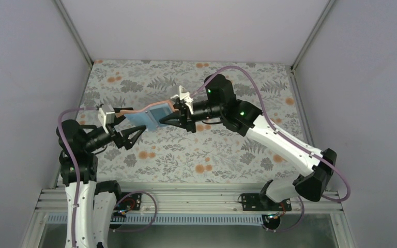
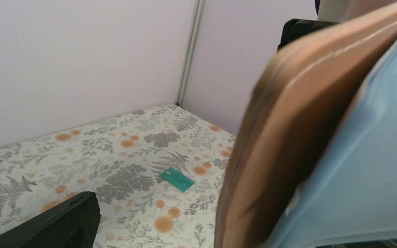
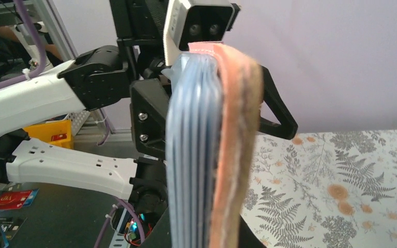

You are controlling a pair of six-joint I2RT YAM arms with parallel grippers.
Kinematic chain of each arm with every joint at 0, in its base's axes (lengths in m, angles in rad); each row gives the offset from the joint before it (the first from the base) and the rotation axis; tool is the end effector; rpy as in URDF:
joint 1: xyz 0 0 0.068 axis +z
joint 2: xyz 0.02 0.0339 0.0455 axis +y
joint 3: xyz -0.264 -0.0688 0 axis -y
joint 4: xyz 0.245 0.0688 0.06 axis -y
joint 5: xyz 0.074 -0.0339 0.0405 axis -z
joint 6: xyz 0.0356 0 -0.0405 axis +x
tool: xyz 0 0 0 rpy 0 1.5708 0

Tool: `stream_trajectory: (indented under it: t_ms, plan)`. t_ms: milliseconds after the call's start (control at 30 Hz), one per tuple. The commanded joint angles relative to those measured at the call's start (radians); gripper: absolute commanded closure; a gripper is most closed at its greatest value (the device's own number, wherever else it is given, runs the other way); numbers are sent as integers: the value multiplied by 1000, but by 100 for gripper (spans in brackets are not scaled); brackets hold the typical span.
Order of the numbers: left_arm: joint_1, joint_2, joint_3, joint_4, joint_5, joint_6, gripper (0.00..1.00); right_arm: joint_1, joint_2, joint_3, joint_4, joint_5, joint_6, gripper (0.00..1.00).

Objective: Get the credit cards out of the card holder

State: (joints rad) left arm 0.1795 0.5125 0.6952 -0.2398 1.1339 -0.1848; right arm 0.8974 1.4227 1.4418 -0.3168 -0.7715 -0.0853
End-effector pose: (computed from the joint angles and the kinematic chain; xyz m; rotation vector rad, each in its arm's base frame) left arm 0.1129 -0.0123 0.3414 0.5885 1.5671 -0.9169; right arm 0.1802 0.2656 0.4101 -1.3970 1.4037 1.2614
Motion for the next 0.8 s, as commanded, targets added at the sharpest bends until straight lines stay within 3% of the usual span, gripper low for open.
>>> stream_trajectory:
  t_ms: [0,100,267,333,400,500,533,600,633,700,767]
  plan:
    - [-1,7,-34,75,20,-77,0,0,-30,9,22,-83,-51,94]
    - [-4,4,-41,111,68,-96,1,-6,-9,23,8,10,-41,96]
    - [-6,7,40,-69,141,100,8,-6,44,87,-46,43,-47,96]
    - [-6,-1,39,-74,183,107,15,-7,53,87,-32,20,-43,96]
    - [-6,0,33,-53,177,63,38,-6,72,103,-33,-5,-35,96]
    - [-7,-8,43,-52,159,39,90,-7,80,110,-39,-20,-39,92]
    - [-6,-15,46,-60,160,48,97,-7,76,105,-39,-12,-42,84]
    - [-6,-17,59,-83,162,63,98,-7,62,103,-42,19,-42,56]
    - [-6,-15,68,-92,157,63,98,-11,50,102,-46,33,-46,48]
    - [-6,-12,95,-120,142,92,97,-24,17,90,-54,53,-58,36]
    - [-6,-16,123,-149,151,145,98,-33,-16,70,-56,96,-63,30]
